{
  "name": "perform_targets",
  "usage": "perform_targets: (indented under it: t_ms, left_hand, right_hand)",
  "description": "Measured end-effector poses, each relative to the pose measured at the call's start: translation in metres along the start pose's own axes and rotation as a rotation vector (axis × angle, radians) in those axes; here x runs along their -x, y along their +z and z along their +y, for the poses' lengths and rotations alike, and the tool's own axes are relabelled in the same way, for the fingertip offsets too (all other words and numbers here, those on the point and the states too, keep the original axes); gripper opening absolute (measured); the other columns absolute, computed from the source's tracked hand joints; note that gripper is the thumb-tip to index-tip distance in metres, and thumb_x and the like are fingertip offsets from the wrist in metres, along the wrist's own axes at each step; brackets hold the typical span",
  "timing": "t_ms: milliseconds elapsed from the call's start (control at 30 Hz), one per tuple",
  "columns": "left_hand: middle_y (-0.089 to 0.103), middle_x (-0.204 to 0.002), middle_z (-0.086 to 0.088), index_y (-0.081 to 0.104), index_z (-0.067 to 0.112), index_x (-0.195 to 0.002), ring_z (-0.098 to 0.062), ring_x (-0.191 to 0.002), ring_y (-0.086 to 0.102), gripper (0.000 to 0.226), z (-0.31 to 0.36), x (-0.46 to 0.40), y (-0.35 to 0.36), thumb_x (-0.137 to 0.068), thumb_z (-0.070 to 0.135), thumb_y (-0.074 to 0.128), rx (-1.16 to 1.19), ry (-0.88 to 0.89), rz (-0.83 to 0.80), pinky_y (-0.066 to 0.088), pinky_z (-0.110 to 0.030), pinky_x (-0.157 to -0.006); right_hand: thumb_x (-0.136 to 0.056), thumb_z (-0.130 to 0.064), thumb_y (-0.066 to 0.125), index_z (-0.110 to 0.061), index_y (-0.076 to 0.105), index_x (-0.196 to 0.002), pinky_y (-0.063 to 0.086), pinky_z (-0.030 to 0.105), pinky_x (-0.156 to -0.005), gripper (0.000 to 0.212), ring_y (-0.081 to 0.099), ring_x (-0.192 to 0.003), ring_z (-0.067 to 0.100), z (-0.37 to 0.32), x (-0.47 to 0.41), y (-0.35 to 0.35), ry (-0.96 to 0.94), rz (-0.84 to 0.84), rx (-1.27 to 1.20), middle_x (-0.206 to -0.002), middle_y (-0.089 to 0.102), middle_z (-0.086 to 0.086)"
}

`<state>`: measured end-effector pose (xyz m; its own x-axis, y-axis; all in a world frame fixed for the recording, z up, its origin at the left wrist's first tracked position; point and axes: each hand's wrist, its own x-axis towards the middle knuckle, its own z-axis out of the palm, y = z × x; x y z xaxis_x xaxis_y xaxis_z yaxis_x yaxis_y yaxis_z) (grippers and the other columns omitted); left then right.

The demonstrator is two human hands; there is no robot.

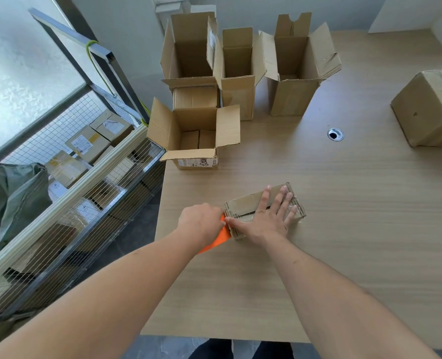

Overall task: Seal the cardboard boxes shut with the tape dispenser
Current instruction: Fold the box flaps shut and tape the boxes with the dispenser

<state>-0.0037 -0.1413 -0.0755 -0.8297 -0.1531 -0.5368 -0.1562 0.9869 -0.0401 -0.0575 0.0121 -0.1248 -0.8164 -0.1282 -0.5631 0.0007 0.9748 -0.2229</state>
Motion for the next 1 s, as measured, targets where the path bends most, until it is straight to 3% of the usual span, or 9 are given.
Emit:
perform_targets:
  t_ms: [100, 367, 500, 633, 800, 1000]
  left_hand:
    - [0.066, -0.115, -0.006, 0.062, 0.028, -0.117, -0.034, -0.106, 0.064, 0.032, 0.003, -0.005, 0.001, -0.102, 0.049, 0.044, 0.043, -0.071, -0.011, 0.052, -0.04, -0.08]
    - [0.063, -0.127, -0.006, 0.062, 0.03, -0.13, -0.033, -0.116, 0.061, 0.038, 0.0, -0.014, -0.004, -0.098, 0.047, 0.05, 0.138, -0.17, -0.079, 0.049, -0.041, -0.087]
    - [0.067, -0.117, -0.004, 0.066, 0.023, -0.12, -0.03, -0.108, 0.065, 0.028, -0.018, -0.001, 0.018, -0.096, 0.028, 0.053, 0.04, -0.243, -0.128, 0.047, -0.035, -0.076]
    - [0.066, -0.115, -0.003, 0.06, 0.028, -0.12, -0.029, -0.106, 0.064, 0.031, -0.039, 0.016, 0.045, -0.102, 0.047, 0.043, 0.107, -0.234, -0.024, 0.041, -0.034, -0.07]
    - [0.066, -0.098, -0.006, 0.049, 0.025, -0.113, -0.032, -0.091, 0.066, 0.035, -0.036, 0.019, 0.029, -0.104, 0.056, 0.034, 0.141, -0.198, 0.187, 0.04, -0.036, -0.063]
    - [0.069, -0.087, -0.005, 0.029, 0.04, -0.146, -0.032, -0.08, 0.067, 0.048, -0.049, 0.03, 0.032, -0.103, 0.061, 0.024, 0.29, -0.195, 0.364, 0.045, -0.037, -0.061]
  right_hand:
    - [-0.046, -0.111, 0.031, -0.019, -0.035, -0.152, -0.022, 0.059, -0.117, 0.156, -0.047, -0.14, 0.036, 0.0, -0.001, 0.001, 0.001, 0.004, -0.004, -0.152, -0.048, 0.021]
    - [-0.043, -0.112, 0.028, -0.019, -0.037, -0.151, -0.02, 0.059, -0.117, 0.157, -0.046, -0.141, 0.037, 0.0, 0.0, 0.0, -0.015, -0.004, -0.012, -0.153, -0.046, 0.021]
    - [-0.047, -0.111, 0.027, -0.017, -0.039, -0.15, -0.02, 0.06, -0.117, 0.154, -0.046, -0.14, 0.038, 0.002, 0.0, 0.001, -0.036, -0.015, -0.001, -0.152, -0.047, 0.022]
    - [-0.048, -0.112, 0.023, -0.016, -0.039, -0.15, -0.021, 0.06, -0.117, 0.153, -0.045, -0.141, 0.039, 0.003, -0.004, 0.0, -0.038, -0.004, 0.008, -0.152, -0.047, 0.023]
    - [-0.047, -0.111, 0.027, -0.017, -0.037, -0.151, -0.02, 0.06, -0.118, 0.154, -0.044, -0.142, 0.039, 0.003, -0.003, 0.002, -0.029, 0.006, 0.02, -0.153, -0.046, 0.023]
    - [-0.045, -0.111, 0.028, -0.017, -0.035, -0.152, -0.02, 0.061, -0.117, 0.156, -0.046, -0.14, 0.038, 0.002, -0.005, 0.001, -0.043, 0.015, 0.032, -0.153, -0.046, 0.022]
